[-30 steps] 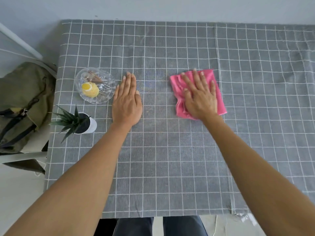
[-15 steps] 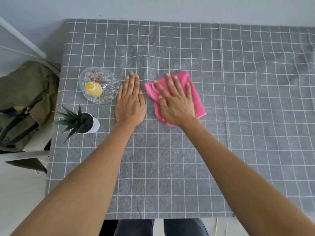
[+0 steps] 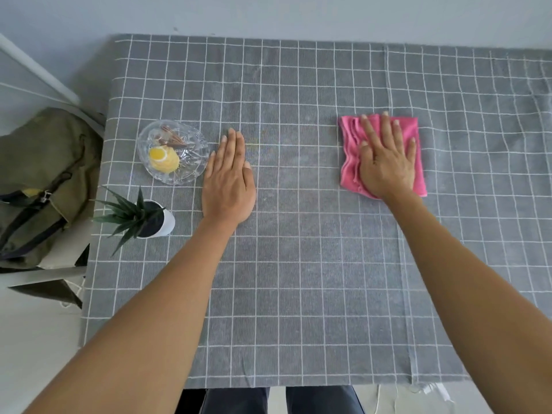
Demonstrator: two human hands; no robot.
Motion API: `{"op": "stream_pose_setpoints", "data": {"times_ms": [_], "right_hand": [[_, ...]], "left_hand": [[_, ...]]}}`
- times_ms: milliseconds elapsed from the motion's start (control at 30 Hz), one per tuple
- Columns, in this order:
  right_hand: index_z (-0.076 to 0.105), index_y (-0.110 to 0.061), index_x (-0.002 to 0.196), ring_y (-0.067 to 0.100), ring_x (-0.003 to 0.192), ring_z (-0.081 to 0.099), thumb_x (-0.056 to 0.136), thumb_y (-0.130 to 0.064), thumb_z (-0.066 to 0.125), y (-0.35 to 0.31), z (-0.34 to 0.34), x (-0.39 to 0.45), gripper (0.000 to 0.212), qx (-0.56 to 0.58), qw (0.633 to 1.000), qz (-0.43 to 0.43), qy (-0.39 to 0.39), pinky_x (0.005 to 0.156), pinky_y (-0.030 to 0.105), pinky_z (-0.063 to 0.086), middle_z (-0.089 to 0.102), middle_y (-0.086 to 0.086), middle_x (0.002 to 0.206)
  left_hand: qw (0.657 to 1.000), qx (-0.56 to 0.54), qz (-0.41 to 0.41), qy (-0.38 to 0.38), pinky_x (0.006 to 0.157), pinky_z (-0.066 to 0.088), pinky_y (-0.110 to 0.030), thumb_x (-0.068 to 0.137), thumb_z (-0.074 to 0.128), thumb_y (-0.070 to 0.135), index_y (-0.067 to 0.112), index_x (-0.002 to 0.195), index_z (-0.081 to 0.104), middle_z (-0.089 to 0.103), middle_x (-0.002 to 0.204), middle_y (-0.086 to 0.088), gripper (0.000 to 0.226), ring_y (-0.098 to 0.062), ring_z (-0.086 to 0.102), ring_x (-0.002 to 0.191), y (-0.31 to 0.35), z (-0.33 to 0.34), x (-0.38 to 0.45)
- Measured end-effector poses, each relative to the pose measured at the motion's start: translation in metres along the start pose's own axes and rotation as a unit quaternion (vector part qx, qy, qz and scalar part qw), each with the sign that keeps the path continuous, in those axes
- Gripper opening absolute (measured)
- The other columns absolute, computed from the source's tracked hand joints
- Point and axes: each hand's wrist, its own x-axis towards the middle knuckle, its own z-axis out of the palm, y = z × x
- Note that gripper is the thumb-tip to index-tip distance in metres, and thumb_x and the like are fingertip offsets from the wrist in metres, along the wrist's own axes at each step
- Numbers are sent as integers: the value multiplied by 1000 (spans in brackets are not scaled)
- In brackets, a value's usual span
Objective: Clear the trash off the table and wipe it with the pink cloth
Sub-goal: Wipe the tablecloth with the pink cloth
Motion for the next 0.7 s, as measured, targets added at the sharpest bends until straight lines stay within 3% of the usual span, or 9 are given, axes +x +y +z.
{"op": "stream_pose_setpoints", "data": {"times_ms": [267,467,633,700], "right_hand": [[5,-39,152,21,149,-7,99,-40,19,-60,16,-22,55,60,986,152,43,117,53,-8,-5,2,162],[5,-40,152,22,149,-8,100,-46,16,-127,42,-72,54,26,999,-37,9,115,50,-13,-6,2,162],[11,-41,151,17,149,-1,102,-44,19,-95,37,-69,50,-8,984,-178,-4,118,47,-6,3,-3,162],[4,-42,151,16,149,-5,102,-44,13,-71,30,-61,51,-32,982,-187,-14,119,47,-6,-1,-5,162]], "left_hand": [[1000,-1,-2,2,120,-5,-30,103,14,25,13,153,0,-4,161,-2,54,-12,-4,148,0,1,-1],[1000,-14,2,0,120,-4,-30,102,17,24,13,153,3,-1,161,-2,54,-12,-2,148,2,1,-2],[1000,-12,6,0,121,-3,-31,102,18,22,12,153,4,0,161,-2,54,-12,-2,148,2,0,-1],[1000,-15,8,-2,121,-3,-31,103,17,22,12,153,4,0,161,-2,53,-12,-2,148,2,0,-2]]}}
